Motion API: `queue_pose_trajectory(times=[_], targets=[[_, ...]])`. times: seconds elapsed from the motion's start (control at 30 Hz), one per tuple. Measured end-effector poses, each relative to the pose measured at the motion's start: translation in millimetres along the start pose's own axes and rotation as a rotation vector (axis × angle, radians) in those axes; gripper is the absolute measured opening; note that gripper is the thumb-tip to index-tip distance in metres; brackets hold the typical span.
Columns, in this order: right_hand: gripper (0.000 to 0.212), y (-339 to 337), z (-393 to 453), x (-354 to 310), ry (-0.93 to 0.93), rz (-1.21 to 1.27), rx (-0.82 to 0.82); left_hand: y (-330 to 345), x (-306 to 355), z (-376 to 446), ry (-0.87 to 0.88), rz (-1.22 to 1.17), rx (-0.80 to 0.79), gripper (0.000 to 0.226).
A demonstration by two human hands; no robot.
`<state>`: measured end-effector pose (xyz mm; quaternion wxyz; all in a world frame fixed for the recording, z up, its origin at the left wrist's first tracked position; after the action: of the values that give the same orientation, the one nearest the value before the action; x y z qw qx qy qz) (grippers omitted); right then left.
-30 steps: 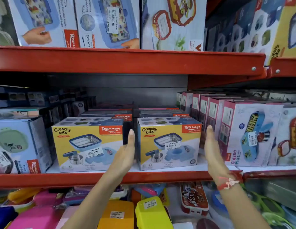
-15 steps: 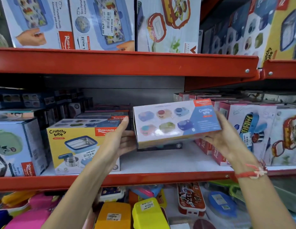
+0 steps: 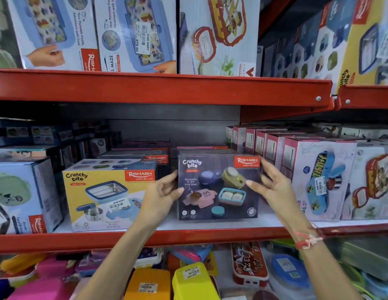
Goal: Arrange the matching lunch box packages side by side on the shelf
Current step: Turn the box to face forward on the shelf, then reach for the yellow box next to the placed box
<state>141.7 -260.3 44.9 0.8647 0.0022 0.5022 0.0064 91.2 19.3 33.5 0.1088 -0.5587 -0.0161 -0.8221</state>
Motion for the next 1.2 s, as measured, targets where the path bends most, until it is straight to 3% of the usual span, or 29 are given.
queue_pose_trajectory(times=[0.43,0.53,0.67,0.8,0.9,1.03,1.1,1.2], targets=[[0.075,7,-10,19,-0.037,-0.062,0.057,3,-28,-11,-0.002,0.044,0.098,0.058],[0.074,9,-17,18,-0.052,-0.110,0.137,1,-26,-18,0.039,0.094,0.110,0.057],[0.061,23,-44,-15,-0.295,-0.476,0.403,-13,-7,-36,0.159,0.107,0.158,0.049],[0.037,77,-64,-43,-0.405,-0.313,0.267,-44,16,-57,0.314,0.191,0.256,0.034],[0.025,122,-64,-45,-0.262,-0.107,0.043,-88,17,-70,0.330,0.198,0.428,0.028],[0.033,180,-59,-22,0.104,0.078,-0.208,-152,8,-87,0.323,0.109,0.653,0.025],[0.036,202,-61,-13,0.294,0.160,-0.263,-174,1,-90,0.295,0.062,0.710,0.028],[0.056,221,-62,-6,0.438,0.121,-0.290,-190,-14,-86,0.106,0.030,0.710,0.037]])
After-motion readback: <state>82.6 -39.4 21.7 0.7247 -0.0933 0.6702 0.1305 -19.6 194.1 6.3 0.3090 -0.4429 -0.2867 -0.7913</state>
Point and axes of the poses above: each hand's wrist, its own z-axis towards the middle knuckle, its own y-axis out of the palm, x = y × z, the point moved 8 cm from there along z, towards the middle knuckle, and after that the axes turned 1 degree about -x, right-handed, at the moved point
